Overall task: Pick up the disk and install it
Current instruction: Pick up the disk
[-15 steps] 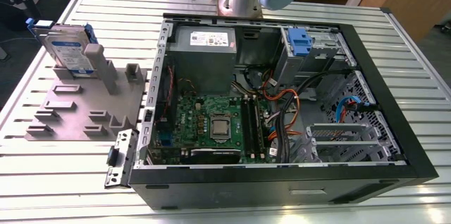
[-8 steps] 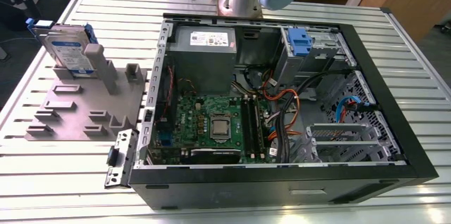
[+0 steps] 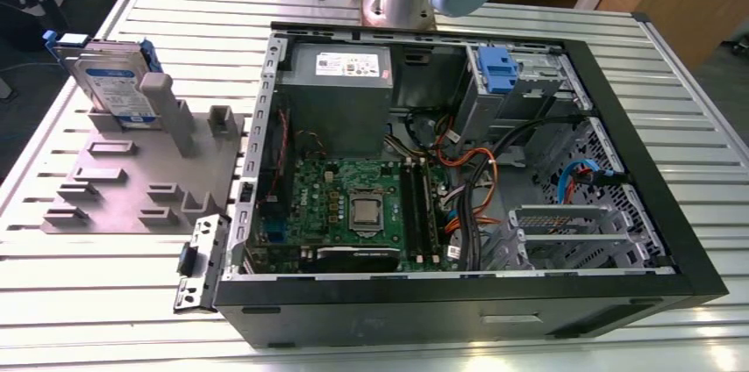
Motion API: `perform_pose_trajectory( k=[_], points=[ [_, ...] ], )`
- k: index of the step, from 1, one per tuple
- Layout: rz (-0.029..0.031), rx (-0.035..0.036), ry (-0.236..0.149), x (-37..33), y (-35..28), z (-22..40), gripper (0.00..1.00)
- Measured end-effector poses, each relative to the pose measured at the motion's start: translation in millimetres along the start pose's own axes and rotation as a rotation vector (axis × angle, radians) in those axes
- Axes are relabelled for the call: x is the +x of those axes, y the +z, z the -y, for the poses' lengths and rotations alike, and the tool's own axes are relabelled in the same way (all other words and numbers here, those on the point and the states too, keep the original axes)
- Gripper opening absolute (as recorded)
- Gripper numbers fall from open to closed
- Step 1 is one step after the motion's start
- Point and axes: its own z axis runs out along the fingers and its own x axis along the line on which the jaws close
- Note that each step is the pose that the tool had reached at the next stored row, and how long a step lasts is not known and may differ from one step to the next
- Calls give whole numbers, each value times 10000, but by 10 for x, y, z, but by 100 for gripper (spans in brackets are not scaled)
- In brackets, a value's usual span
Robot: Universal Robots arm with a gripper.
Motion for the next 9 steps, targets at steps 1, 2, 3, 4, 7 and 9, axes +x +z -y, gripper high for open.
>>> perform_pose_trajectory(
  k=[1,2,3,4,7,9],
  points=[
    [-2,1,-51,0,0,0,11],
    [-4,2,-98,0,0,0,11],
    [-6,2,-140,0,0,0,11],
    [-7,2,-157,0,0,0,11],
    [-6,3,-158,0,0,0,11],
    [-8,3,-179,0,0,0,11]
  ],
)
